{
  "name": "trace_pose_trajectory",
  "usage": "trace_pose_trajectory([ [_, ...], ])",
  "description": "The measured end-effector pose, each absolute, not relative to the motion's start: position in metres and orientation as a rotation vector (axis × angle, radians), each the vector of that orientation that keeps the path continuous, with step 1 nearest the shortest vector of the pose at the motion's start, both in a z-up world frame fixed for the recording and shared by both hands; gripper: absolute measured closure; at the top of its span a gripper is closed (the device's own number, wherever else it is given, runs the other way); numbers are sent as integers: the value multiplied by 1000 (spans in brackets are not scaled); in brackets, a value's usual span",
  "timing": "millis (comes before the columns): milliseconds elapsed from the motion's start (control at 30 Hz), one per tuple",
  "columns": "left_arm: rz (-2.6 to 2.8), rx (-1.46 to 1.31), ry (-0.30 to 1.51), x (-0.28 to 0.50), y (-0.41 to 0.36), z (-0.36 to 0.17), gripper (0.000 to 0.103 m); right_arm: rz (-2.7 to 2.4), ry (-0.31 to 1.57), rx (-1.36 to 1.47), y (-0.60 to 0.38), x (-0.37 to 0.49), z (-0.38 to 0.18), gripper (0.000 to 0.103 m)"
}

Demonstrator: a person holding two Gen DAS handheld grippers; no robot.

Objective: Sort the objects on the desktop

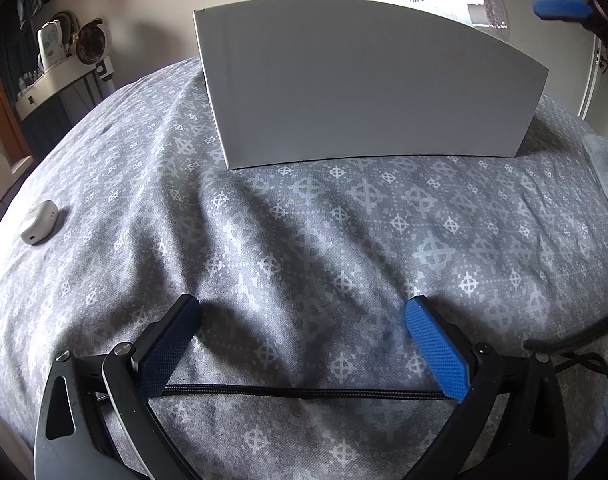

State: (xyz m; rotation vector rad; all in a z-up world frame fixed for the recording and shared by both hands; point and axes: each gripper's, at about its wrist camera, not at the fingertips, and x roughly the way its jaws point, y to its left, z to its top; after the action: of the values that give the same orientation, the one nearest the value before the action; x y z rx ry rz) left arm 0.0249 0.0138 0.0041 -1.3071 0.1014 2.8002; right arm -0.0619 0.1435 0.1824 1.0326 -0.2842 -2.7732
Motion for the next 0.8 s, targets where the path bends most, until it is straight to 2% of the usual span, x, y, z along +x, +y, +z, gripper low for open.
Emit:
trace_pose_trajectory([
  [100,2801,-1307,101,25,14,4,0,-2796,-354,1099,161,-37,166,0],
  [467,2801,-1307,101,25,14,4,0,-2701,-984,1664,258,32,41,0],
  [533,2801,-1307,101,25,14,4,0,-2749,-910,1583,255,40,40,0],
  [800,2801,-1307,100,25,14,4,0,-3012,-309,1603,195,60,27,0],
])
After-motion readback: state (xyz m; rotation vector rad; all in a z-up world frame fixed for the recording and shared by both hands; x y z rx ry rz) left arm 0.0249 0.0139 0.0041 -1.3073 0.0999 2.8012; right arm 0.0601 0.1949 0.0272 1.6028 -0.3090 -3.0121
